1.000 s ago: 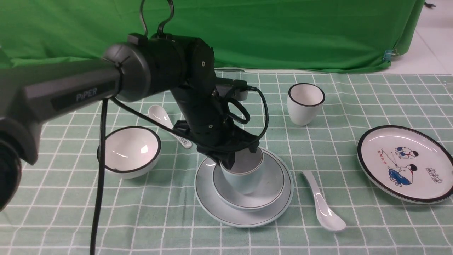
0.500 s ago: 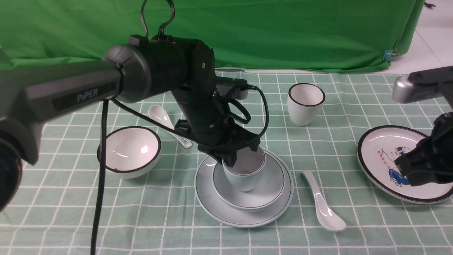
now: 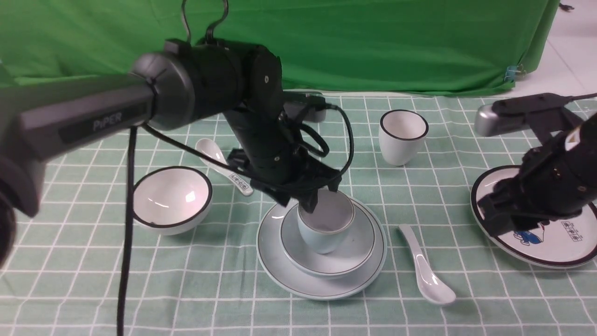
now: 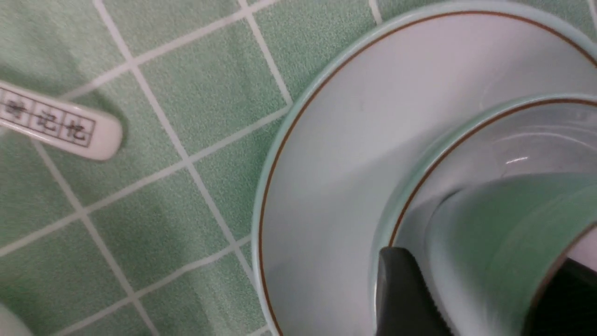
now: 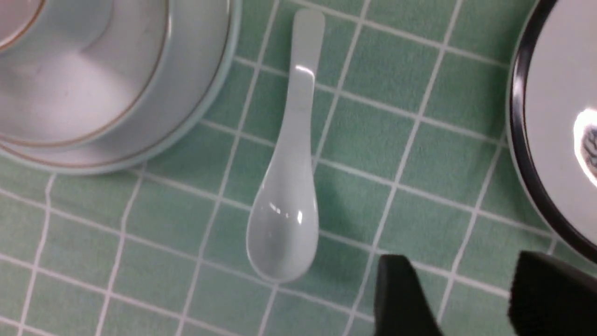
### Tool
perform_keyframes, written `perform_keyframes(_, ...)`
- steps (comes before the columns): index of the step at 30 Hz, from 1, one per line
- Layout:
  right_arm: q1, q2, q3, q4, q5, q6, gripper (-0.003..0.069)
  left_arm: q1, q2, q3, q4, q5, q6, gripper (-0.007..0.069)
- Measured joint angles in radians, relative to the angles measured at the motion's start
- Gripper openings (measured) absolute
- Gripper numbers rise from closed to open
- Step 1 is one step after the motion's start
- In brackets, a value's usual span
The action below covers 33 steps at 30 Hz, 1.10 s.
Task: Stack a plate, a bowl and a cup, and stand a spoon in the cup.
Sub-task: Use the left arm to put the blue teacup into the blue rice bowl in the middle, then use the right arm to grab a blue soup spoon
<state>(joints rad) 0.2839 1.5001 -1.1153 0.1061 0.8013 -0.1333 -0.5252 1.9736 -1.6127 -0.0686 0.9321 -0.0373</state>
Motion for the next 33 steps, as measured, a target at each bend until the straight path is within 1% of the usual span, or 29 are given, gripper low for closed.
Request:
perform_keyframes(3,0.000,0.064,-0.027,0.019,-0.011,-0.014,0.0432,0.000,-0.039,-0.012,0.044,-0.001,-0.023,0.0315)
perform_keyframes(8,0.028,0.172,-0.072,0.045,-0.050,-0.041,0.0441,0.000,-0.101,-0.017,0.116,0.026,-0.066,0.0308)
perform_keyframes(13,0.067,0.279,-0.124,0.060,-0.075,-0.044,0.0441,0.002,-0.174,-0.017,0.158,0.078,-0.081,0.0221)
perform_keyframes(15,0.083,0.344,-0.166,0.064,-0.082,-0.044,0.0441,0.002,-0.226,-0.017,0.187,0.111,-0.087,0.0117)
perform_keyframes(16,0.085,0.350,-0.169,0.064,-0.082,-0.044,0.0441,0.002,-0.230,-0.017,0.191,0.117,-0.089,0.0100)
perform_keyframes(17,0.090,0.388,-0.192,0.067,-0.087,-0.044,0.0441,0.002,-0.265,-0.017,0.208,0.139,-0.095,0.0046)
perform_keyframes(20,0.092,0.442,-0.211,0.069,-0.088,-0.038,0.0441,0.003,-0.323,-0.017,0.239,0.172,-0.107,0.0015)
perform_keyframes(22,0.092,0.479,-0.214,0.069,-0.089,-0.036,0.0440,0.004,-0.368,-0.017,0.260,0.185,-0.118,0.0008)
perform_keyframes(24,0.092,0.494,-0.215,0.069,-0.094,-0.035,0.0423,0.005,-0.398,-0.017,0.265,0.187,-0.120,0.0007)
perform_keyframes(25,0.093,0.501,-0.217,0.063,-0.104,-0.037,0.0362,0.005,-0.432,-0.017,0.267,0.189,-0.122,0.0007)
perform_keyframes(26,0.093,0.501,-0.217,0.063,-0.105,-0.038,0.0350,0.005,-0.432,-0.017,0.268,0.189,-0.122,0.0007)
perform_keyframes(27,0.093,0.501,-0.217,0.062,-0.110,-0.043,0.0241,0.005,-0.454,-0.017,0.272,0.190,-0.122,0.0007)
perform_keyframes(29,0.096,0.493,-0.217,0.067,-0.101,-0.049,0.0162,0.005,-0.479,-0.017,0.272,0.192,-0.122,0.0007)
perform_keyframes(33,0.098,0.387,-0.216,0.069,-0.101,-0.057,0.0170,0.005,-0.498,-0.017,0.276,0.209,-0.123,0.0008)
